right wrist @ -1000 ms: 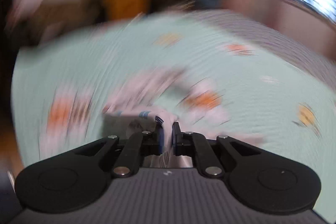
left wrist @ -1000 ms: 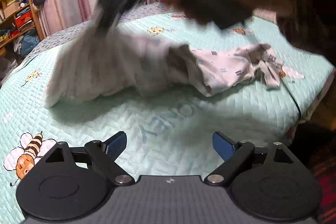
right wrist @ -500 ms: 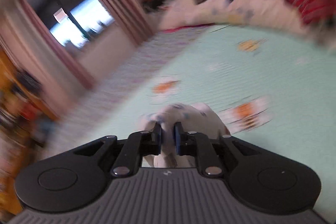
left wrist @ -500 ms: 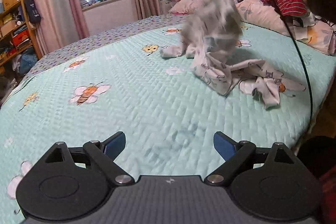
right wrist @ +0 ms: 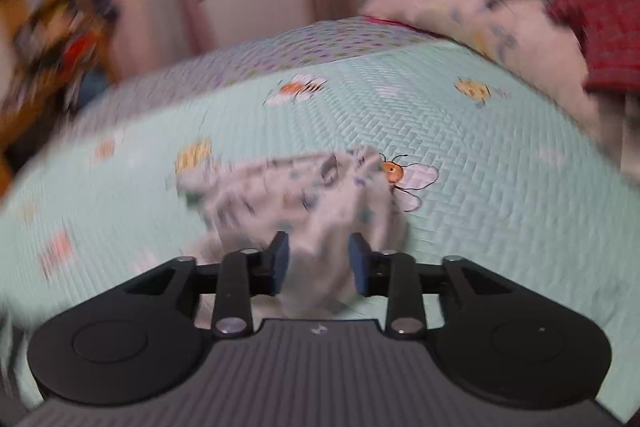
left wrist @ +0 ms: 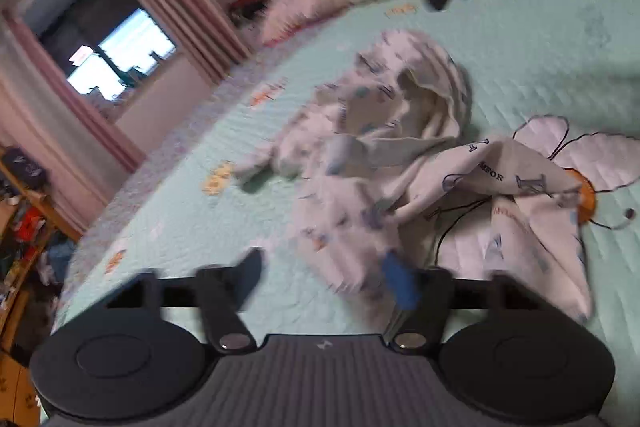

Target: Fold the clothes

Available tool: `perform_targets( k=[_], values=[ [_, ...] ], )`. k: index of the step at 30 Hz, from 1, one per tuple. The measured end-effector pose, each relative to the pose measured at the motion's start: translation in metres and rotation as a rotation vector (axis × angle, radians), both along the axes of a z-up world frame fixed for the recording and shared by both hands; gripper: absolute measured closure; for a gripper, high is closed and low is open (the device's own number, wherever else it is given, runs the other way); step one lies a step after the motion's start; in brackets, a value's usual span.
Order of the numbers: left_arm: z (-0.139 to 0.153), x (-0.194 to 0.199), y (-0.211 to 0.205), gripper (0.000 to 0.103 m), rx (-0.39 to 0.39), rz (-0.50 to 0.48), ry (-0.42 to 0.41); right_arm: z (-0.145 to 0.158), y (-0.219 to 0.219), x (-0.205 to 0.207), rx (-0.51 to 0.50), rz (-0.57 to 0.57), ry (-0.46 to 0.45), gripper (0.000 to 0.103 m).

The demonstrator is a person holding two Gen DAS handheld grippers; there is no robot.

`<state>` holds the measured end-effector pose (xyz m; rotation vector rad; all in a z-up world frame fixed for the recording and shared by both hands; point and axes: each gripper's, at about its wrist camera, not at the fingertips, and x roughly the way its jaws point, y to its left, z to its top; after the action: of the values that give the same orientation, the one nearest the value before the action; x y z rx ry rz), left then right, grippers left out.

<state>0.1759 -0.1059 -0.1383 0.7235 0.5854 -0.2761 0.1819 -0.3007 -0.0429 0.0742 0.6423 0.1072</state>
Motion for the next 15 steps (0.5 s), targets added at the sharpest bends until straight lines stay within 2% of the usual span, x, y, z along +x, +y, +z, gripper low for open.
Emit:
perform_targets(
  k=[2,4,7,9,11,15],
  values=[
    [-0.013,0.018,-0.010,0.082,0.027,0.004,0.057,-0.011,0.000,-0.005,-0.135,0.049,-0.028,0.065],
    [-0.025,0.033,-0.018,0.091,0.051,0.013,0.106,-0.023,0.000,-0.010,-0.271,0.098,-0.056,0.065],
    [-0.011,0.026,-0.014,0.094,0.068,0.091,-0.013,-0.038,0.006,-0.014,-0.468,0.188,-0.118,0.065],
    [0.016,0.015,0.001,0.094,0.033,0.146,-0.126,-0.047,0.017,-0.015,-0.607,0.266,-0.185,0.065],
    [0.042,0.012,0.023,0.094,-0.057,0.200,-0.132,-0.057,0.026,-0.009,-0.708,0.368,-0.219,0.066],
    [0.054,0.003,0.043,0.094,-0.068,0.261,-0.140,-0.074,0.044,0.006,-0.885,0.534,-0.268,0.067]
  ],
)
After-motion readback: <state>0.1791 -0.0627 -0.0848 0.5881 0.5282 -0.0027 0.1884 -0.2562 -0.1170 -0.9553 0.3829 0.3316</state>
